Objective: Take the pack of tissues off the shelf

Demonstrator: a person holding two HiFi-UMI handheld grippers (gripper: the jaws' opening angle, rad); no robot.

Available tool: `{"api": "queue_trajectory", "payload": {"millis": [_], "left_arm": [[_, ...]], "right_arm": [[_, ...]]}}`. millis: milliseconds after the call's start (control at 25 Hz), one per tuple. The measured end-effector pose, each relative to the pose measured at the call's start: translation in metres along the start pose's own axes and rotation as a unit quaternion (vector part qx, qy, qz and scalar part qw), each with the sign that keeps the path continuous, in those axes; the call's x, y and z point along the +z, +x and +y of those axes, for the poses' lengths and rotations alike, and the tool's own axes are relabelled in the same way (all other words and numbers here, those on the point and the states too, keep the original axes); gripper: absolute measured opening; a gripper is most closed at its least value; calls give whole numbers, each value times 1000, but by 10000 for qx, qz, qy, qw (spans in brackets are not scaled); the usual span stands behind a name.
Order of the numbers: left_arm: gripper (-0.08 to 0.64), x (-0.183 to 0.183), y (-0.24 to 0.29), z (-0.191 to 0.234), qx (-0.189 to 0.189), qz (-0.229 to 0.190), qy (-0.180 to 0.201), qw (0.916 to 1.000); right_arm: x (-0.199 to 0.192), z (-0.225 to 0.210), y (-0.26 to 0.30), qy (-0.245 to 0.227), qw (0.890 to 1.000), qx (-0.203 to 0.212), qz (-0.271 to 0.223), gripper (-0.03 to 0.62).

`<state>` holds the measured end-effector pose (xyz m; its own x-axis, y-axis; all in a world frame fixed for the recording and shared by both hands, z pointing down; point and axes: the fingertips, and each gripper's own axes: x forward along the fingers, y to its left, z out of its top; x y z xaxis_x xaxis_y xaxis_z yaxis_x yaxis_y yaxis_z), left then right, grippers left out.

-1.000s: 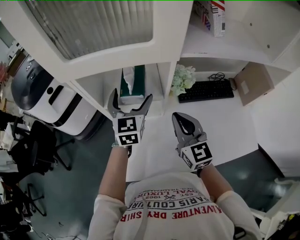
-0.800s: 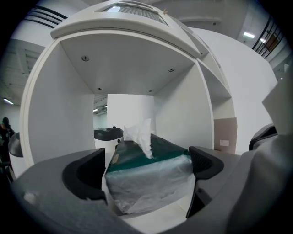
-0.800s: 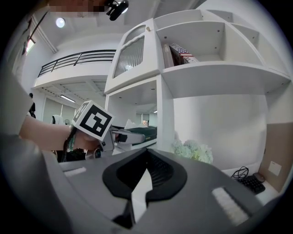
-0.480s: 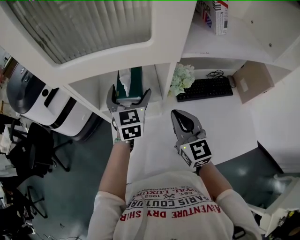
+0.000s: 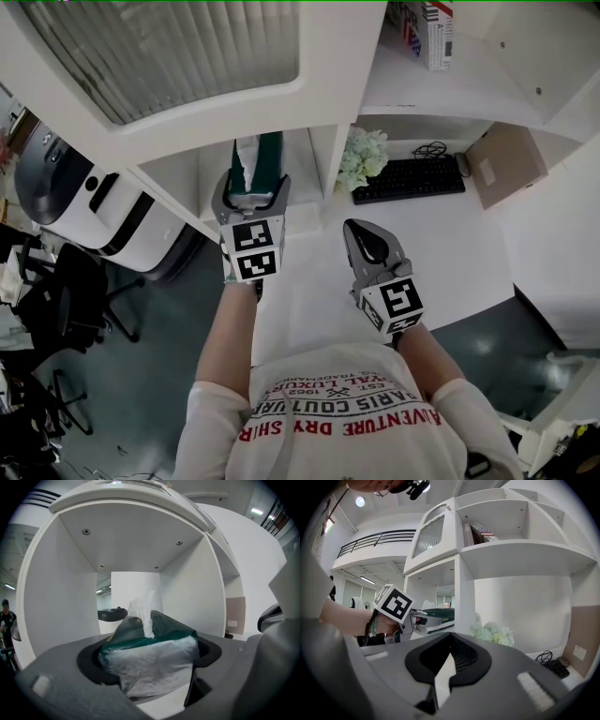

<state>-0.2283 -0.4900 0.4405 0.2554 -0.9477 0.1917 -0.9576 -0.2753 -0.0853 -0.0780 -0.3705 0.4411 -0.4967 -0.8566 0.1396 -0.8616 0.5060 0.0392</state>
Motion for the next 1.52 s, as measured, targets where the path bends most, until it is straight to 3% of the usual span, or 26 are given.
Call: {"api": "queue_trajectory", "payload": {"millis": [200, 480, 1000, 1520], "left_arm": [[430, 2, -9, -1, -131, -19, -336, 9993], [430, 18, -46, -2, -164, -204, 161, 9995], [431, 41, -172, -30, -182, -727, 394, 9964], [433, 14, -274, -50, 146, -660, 118, 9976]], "right_arm": [[6, 3, -5, -57, 10000, -8, -53, -2], [10, 19, -16, -90, 9999, 47, -118, -2], [12, 50, -70, -135, 9992, 318, -208, -2], [18, 71, -128, -211, 9969, 726, -230, -2]]}}
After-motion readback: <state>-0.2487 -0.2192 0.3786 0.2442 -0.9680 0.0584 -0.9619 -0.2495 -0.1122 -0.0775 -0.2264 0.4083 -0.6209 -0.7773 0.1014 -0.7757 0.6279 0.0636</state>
